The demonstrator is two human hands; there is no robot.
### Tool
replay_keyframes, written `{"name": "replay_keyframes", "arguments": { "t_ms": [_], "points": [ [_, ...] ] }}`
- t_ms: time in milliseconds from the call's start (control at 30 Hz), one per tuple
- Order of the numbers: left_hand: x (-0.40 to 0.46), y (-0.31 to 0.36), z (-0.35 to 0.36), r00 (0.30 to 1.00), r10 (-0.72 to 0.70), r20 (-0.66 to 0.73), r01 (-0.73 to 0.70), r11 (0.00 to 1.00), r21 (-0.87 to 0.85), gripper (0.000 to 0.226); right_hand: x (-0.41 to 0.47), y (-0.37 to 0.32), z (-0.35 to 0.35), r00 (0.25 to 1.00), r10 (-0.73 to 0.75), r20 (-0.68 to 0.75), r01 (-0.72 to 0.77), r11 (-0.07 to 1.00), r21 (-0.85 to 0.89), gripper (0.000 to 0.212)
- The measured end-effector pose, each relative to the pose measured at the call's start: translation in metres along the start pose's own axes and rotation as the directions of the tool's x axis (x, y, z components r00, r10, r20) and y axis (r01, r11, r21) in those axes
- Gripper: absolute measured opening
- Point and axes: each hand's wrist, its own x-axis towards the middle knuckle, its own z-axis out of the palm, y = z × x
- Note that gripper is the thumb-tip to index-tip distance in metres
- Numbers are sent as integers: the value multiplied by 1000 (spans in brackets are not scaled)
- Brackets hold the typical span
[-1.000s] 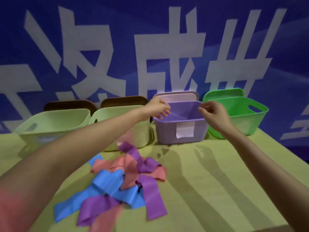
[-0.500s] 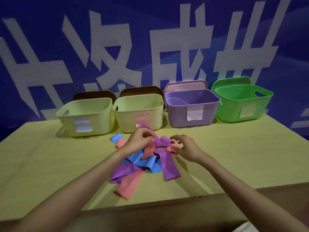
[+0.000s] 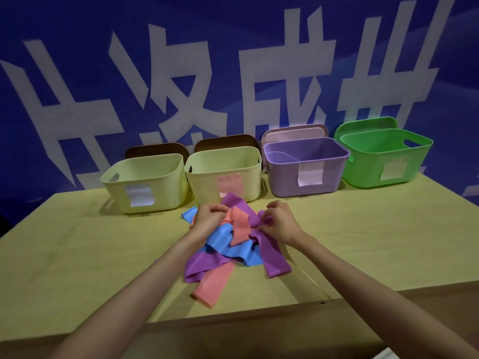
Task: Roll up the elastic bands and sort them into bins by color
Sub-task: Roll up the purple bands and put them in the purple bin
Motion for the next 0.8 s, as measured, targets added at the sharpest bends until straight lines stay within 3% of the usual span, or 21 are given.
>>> {"name": "replay_keyframes", "arguments": {
  "t_ms": [167, 300, 533, 667, 800],
  "points": [
    [7, 5, -3, 1000, 14, -4, -14, 995, -103, 21, 11, 4, -1, 1000, 14, 11, -14, 999, 35, 16],
    [11, 21, -10, 999, 45, 8, -43, 981, -187, 18, 19, -1, -22, 997, 38, -70, -17, 962, 273, 2],
    [9, 40, -13, 986, 161, 31, -151, 965, -215, 17, 26, -16, -71, 990, 91, -108, 19, 673, 740, 16],
    [0, 44, -4, 948, 305, 87, -287, 942, -175, 24, 23, -26, -89, 992, 52, -113, 70, 514, 855, 14],
    [-5, 42, -2, 899, 411, 151, -395, 910, -124, 50, 20, -31, -98, 988, -58, -142, 151, 504, 851, 11]
  ]
}}
